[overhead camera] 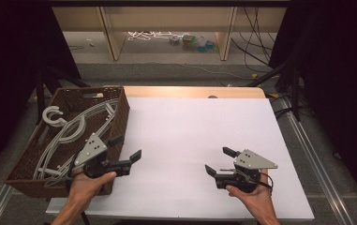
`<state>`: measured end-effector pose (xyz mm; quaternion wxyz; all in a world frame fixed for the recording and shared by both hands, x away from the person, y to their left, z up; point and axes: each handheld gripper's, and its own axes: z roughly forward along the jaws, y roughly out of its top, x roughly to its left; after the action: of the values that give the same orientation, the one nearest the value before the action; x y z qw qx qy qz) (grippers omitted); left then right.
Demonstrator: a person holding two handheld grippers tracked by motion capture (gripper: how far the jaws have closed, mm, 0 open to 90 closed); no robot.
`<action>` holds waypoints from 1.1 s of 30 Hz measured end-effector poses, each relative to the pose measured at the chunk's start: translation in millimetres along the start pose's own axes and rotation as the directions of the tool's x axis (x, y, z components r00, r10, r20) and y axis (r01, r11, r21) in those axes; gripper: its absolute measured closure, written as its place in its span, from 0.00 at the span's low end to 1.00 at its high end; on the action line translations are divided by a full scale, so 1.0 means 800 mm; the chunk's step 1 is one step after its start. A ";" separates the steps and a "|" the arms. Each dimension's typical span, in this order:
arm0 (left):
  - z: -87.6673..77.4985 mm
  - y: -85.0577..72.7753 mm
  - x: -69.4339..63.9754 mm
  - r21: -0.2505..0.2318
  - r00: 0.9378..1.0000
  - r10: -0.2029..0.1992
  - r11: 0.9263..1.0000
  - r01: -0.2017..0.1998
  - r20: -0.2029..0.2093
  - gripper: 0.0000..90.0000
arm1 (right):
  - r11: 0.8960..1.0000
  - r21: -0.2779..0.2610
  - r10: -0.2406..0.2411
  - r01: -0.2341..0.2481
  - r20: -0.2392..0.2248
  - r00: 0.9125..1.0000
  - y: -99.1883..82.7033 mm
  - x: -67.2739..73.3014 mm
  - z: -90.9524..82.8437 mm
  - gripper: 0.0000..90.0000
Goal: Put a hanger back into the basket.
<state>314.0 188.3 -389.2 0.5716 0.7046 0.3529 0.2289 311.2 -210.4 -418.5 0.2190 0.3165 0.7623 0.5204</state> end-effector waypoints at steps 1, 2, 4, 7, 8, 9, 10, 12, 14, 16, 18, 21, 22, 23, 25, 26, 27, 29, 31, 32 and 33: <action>0.000 -0.003 0.000 -0.005 1.000 0.011 1.000 -0.011 0.000 0.18 | 1.000 0.001 0.001 -0.001 0.000 1.000 0.000 0.000 0.000 0.18; 0.000 -0.006 0.000 -0.004 1.000 0.010 1.000 -0.010 0.003 0.18 | 1.000 -0.003 -0.001 0.001 0.003 1.000 -0.001 0.001 0.000 0.18; 0.000 -0.010 -0.001 -0.008 1.000 0.013 1.000 -0.013 0.015 0.18 | 1.000 -0.010 0.001 -0.001 0.008 1.000 -0.002 0.001 -0.001 0.18; 0.000 -0.017 -0.005 -0.013 0.999 0.020 1.000 -0.020 0.025 0.18 | 1.000 -0.001 0.007 -0.007 0.000 1.000 -0.003 0.004 -0.004 0.18; 0.000 -0.019 -0.007 -0.012 0.999 0.018 1.000 -0.018 0.027 0.18 | 1.000 -0.004 0.008 -0.008 -0.003 1.000 -0.004 0.004 -0.005 0.18; 0.000 -0.022 -0.009 -0.008 0.999 0.030 1.000 -0.030 0.035 0.18 | 1.000 -0.008 0.010 -0.010 -0.009 1.000 -0.005 0.005 -0.006 0.18; 0.002 -0.026 -0.012 -0.005 0.999 0.031 1.000 -0.031 0.041 0.18 | 1.000 -0.020 0.011 -0.011 -0.010 1.000 -0.006 0.006 -0.006 0.18; 0.005 -0.033 -0.016 0.005 0.998 0.047 0.999 -0.047 0.052 0.18 | 1.000 -0.007 0.000 0.000 -0.003 1.000 -0.007 0.006 -0.009 0.18; 0.008 -0.040 -0.017 0.022 0.997 0.046 0.999 -0.047 0.056 0.18 | 1.000 -0.011 0.008 -0.008 0.000 1.000 -0.009 0.008 -0.009 0.18; 0.012 -0.048 -0.018 0.024 0.997 0.055 0.998 -0.056 0.051 0.18 | 1.000 -0.011 0.017 -0.017 -0.016 1.000 -0.010 0.010 -0.009 0.18; 0.013 -0.055 -0.019 0.041 0.997 0.051 0.998 -0.053 0.065 0.18 | 1.000 -0.003 0.012 -0.012 -0.014 1.000 -0.011 0.012 -0.010 0.18; 0.012 -0.060 -0.018 0.055 0.997 0.061 0.996 -0.064 0.053 0.18 | 1.000 0.002 0.009 -0.009 -0.017 1.000 -0.013 0.015 -0.013 0.18; 0.012 -0.061 -0.017 0.052 0.997 0.053 0.997 -0.055 0.050 0.18 | 1.000 -0.002 0.010 -0.010 -0.014 1.000 -0.014 0.017 -0.013 0.18; 0.010 -0.062 -0.016 0.049 0.998 0.051 0.997 -0.053 0.043 0.18 | 1.000 -0.002 0.012 -0.012 -0.025 1.000 -0.015 0.017 -0.013 0.18; 0.010 -0.063 -0.015 0.043 0.998 0.047 0.998 -0.049 0.045 0.18 | 1.000 -0.002 0.012 -0.012 -0.018 1.000 -0.017 0.018 -0.015 0.18; 0.008 -0.063 -0.015 0.052 0.998 0.045 0.998 -0.046 0.037 0.18 | 1.000 -0.005 0.014 -0.014 -0.016 1.000 -0.018 0.018 -0.015 0.18; 0.008 -0.063 -0.015 0.048 0.998 0.042 0.998 -0.044 0.039 0.18 | 1.000 0.000 0.013 -0.013 -0.018 1.000 -0.019 0.019 -0.017 0.18; 0.007 -0.064 -0.016 0.050 0.998 0.045 0.998 -0.047 0.042 0.18 | 1.000 -0.006 0.017 -0.017 -0.009 1.000 -0.020 0.020 -0.017 0.18; 0.007 -0.064 -0.018 0.052 0.998 0.039 0.998 -0.041 0.051 0.18 | 1.000 0.005 0.021 -0.021 -0.022 1.000 -0.021 0.021 -0.019 0.18; 0.007 -0.064 -0.019 0.050 0.998 0.043 0.998 -0.045 0.054 0.18 | 1.000 0.004 0.022 -0.022 -0.016 1.000 -0.021 0.022 -0.020 0.18; 0.007 -0.063 -0.019 0.049 0.997 0.049 0.997 -0.052 0.055 0.18 | 1.000 -0.003 0.014 -0.014 -0.012 1.000 -0.022 0.022 -0.020 0.18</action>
<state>296.6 178.2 -438.5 0.5571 0.7332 0.3251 0.2152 284.1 -213.1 -429.1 0.2110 0.3183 0.7606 0.5250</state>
